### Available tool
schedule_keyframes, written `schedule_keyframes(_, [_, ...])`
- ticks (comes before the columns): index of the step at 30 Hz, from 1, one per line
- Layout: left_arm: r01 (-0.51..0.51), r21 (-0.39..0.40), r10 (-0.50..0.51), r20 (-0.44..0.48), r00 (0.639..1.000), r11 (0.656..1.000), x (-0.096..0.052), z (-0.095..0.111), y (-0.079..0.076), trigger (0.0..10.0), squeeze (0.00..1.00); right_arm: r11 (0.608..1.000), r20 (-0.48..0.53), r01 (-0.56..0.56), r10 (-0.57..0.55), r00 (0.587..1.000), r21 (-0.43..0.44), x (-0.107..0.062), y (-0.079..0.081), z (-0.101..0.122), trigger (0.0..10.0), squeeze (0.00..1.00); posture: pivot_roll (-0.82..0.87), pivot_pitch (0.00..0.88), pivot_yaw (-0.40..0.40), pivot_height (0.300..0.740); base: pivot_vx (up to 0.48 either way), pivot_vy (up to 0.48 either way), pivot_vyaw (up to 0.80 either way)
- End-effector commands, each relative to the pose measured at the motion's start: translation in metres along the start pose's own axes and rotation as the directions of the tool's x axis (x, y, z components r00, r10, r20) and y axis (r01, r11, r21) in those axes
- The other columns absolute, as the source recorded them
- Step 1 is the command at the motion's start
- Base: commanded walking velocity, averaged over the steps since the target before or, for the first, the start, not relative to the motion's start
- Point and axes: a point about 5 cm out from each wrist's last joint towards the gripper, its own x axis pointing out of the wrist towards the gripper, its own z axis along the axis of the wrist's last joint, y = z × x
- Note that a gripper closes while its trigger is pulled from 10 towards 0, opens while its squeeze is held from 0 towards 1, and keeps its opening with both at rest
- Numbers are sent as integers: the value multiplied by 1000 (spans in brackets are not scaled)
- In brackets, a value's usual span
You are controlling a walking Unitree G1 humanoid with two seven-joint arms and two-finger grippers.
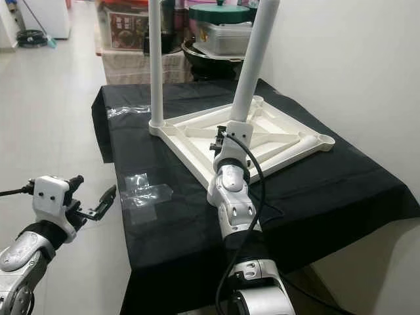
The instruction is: Building children table
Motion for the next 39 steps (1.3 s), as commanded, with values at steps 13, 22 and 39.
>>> schedule_keyframes(13, [14, 12, -14, -3, 1000, 1000, 3, -2, -3, 10000, 0, 999, -152, 37, -36, 988, 3, -5, -10, -30, 10000, 0, 80, 0, -97, 740, 0, 0, 0])
schedule_keyframes(22, [21, 11, -21, -7, 1000, 1000, 2, -3, -4, 10000, 0, 999, -112, 26, -23, 993, 25, -6, -5, -15, 10000, 0, 76, 0, -92, 740, 0, 0, 0])
schedule_keyframes(39, [27, 15, -27, -8, 1000, 1000, 3, -3, -4, 10000, 0, 999, -115, 28, -25, 993, 30, -8, -5, -14, 10000, 0, 77, 0, -91, 740, 0, 0, 0])
